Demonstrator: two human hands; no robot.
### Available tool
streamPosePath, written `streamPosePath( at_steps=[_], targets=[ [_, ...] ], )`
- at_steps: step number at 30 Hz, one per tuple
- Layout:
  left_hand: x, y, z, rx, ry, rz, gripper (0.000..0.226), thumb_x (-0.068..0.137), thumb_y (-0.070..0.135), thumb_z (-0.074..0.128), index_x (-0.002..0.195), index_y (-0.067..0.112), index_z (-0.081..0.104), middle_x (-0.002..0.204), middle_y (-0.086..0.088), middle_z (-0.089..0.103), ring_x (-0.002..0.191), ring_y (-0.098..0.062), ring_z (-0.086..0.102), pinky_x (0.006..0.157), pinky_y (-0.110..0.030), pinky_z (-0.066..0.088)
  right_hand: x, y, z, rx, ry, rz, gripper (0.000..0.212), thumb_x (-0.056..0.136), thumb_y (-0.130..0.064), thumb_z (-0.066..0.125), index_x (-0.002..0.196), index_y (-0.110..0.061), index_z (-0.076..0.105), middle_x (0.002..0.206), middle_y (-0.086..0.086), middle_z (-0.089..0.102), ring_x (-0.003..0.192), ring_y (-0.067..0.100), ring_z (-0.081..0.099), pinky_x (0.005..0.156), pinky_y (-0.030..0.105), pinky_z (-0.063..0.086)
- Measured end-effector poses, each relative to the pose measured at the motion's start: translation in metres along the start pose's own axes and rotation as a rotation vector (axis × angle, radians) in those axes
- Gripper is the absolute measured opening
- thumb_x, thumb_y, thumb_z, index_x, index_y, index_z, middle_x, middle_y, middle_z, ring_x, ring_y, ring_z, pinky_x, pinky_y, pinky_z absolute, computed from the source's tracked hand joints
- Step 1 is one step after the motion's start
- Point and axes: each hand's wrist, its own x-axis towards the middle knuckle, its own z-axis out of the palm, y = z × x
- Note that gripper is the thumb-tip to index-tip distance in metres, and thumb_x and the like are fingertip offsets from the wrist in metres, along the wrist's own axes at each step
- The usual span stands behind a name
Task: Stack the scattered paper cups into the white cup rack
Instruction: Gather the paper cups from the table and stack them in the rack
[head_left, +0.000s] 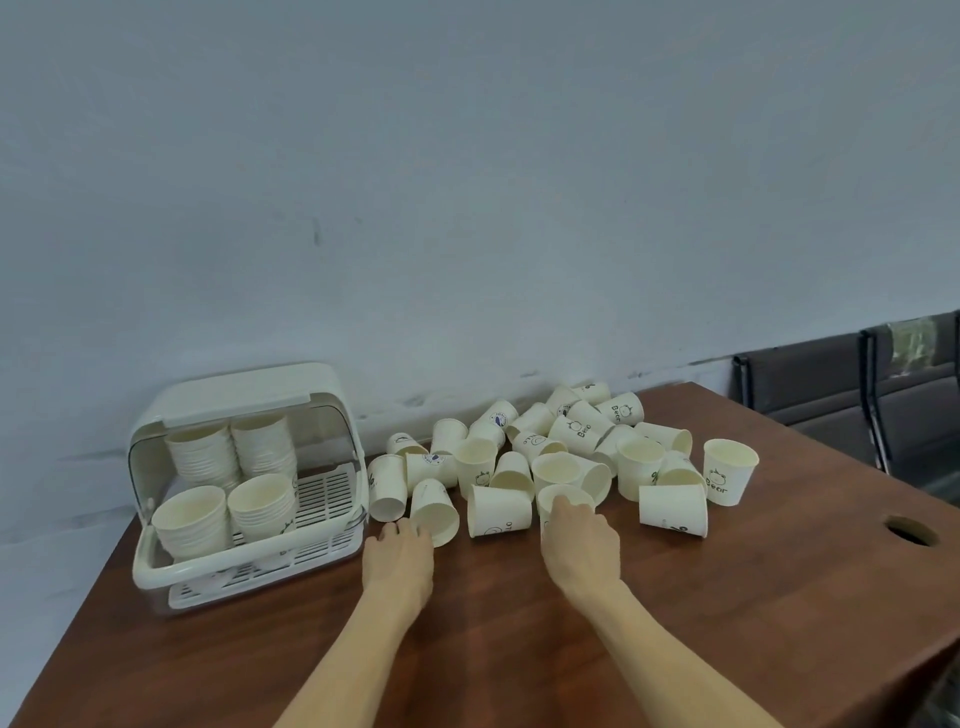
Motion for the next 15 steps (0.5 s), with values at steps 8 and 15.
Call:
streamPosePath(
  at_steps=[8, 15],
  targets=[
    [0.010, -0.004, 0.009, 0.008, -0.003, 0.003, 0.050, 0.088, 0.020, 0.057, 0.135, 0.012, 0.041, 0.129, -0.004, 0.053, 0.121, -0.023, 0.046, 0.098, -0.036, 0.038, 0.001, 0.003, 0.008, -0.013, 0.005, -0.009, 0.015, 0.096, -0.017, 0.041, 0.105, -0.015, 0.053, 0.101, 0.003, 0.063, 0.094, 0.023, 0.062, 0.063, 0.029, 0.035],
    [0.001, -0.004, -0.009, 0.022, 0.065, 0.065, 0.031, 0.089, 0.011, 0.053, 0.120, 0.011, 0.052, 0.112, -0.006, 0.063, 0.104, -0.024, 0.057, 0.085, -0.032, 0.041, -0.003, 0.001, 0.006, -0.028, -0.006, -0.013, 0.017, 0.095, -0.015, 0.041, 0.107, -0.014, 0.053, 0.104, 0.004, 0.063, 0.096, 0.023, 0.062, 0.064, 0.029, 0.036]
  ],
)
